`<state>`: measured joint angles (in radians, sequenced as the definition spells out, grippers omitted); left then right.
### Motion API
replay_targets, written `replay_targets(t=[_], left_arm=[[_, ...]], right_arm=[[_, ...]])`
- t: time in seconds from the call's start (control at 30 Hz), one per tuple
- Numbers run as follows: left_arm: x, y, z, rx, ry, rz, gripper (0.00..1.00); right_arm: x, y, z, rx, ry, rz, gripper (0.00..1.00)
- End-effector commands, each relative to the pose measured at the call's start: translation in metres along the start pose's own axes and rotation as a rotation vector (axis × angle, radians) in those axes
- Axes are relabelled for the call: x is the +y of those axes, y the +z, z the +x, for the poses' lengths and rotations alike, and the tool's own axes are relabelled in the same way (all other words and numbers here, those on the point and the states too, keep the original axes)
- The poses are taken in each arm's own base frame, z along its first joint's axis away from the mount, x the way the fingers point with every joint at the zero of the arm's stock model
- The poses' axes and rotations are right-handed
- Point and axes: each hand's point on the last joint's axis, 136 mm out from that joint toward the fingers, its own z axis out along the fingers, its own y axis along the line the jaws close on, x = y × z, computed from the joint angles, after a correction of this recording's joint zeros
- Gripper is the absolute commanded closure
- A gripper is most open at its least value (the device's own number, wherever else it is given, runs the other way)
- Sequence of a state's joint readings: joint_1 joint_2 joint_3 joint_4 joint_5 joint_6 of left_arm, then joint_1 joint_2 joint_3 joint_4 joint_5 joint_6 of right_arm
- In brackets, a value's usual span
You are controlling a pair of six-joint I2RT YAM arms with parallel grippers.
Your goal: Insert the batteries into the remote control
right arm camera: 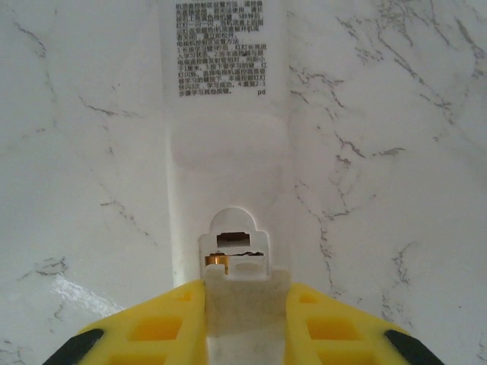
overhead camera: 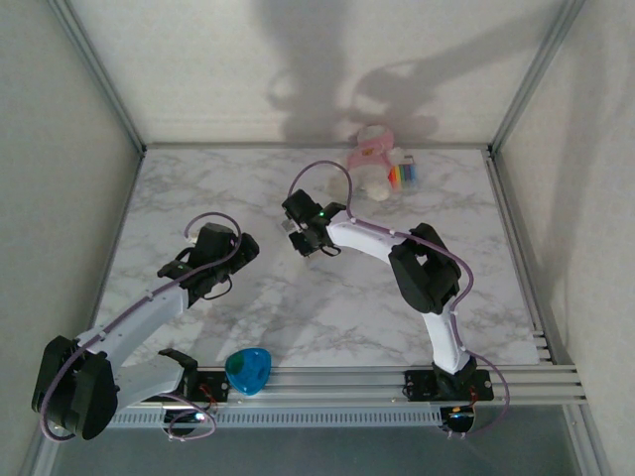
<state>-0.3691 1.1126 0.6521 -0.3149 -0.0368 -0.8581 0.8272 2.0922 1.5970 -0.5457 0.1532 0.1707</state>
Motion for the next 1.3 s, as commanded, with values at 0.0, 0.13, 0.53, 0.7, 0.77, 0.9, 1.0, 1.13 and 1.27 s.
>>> replay_targets(t=[0.0,0.13,0.53,0.7,0.77,0.9,1.0,1.13,1.27], left_arm=[[0.005,-0.001,-0.001,0.002,-0.013,-0.012,0.00],[0.005,-0.001,-0.001,-0.001,-0.010,-0.014,0.00],[0.004,0.002,0.000,0.007,-0.009,-0.013,0.00],[0.005,0.001,0.000,0.006,-0.011,-0.014,0.00],[0.006,0.001,0.000,0.005,-0.011,-0.016,0.01],[0.007,0.001,0.001,0.005,-0.011,-0.017,0.00],[0.006,0.002,0.001,0.006,-0.011,-0.014,0.00],[0.005,0.003,0.001,0.009,-0.012,-0.011,0.01],[0.005,0.002,0.001,0.008,-0.017,-0.011,0.00]], right_arm=[[0.006,0.000,-0.003,0.003,-0.005,-0.016,0.76],[0.006,0.006,0.004,0.020,-0.007,-0.015,0.76],[0.006,0.014,0.013,0.034,0.002,-0.016,0.76],[0.006,0.017,0.013,0.035,-0.002,-0.011,0.76],[0.005,0.019,0.016,0.041,-0.004,-0.009,0.76],[0.003,0.017,0.021,0.047,-0.008,-0.001,0.76],[0.002,0.014,0.023,0.044,-0.003,-0.002,0.75],[0.001,0.011,0.028,0.045,0.000,0.002,0.75],[0.001,0.007,0.030,0.049,-0.001,-0.006,0.75]])
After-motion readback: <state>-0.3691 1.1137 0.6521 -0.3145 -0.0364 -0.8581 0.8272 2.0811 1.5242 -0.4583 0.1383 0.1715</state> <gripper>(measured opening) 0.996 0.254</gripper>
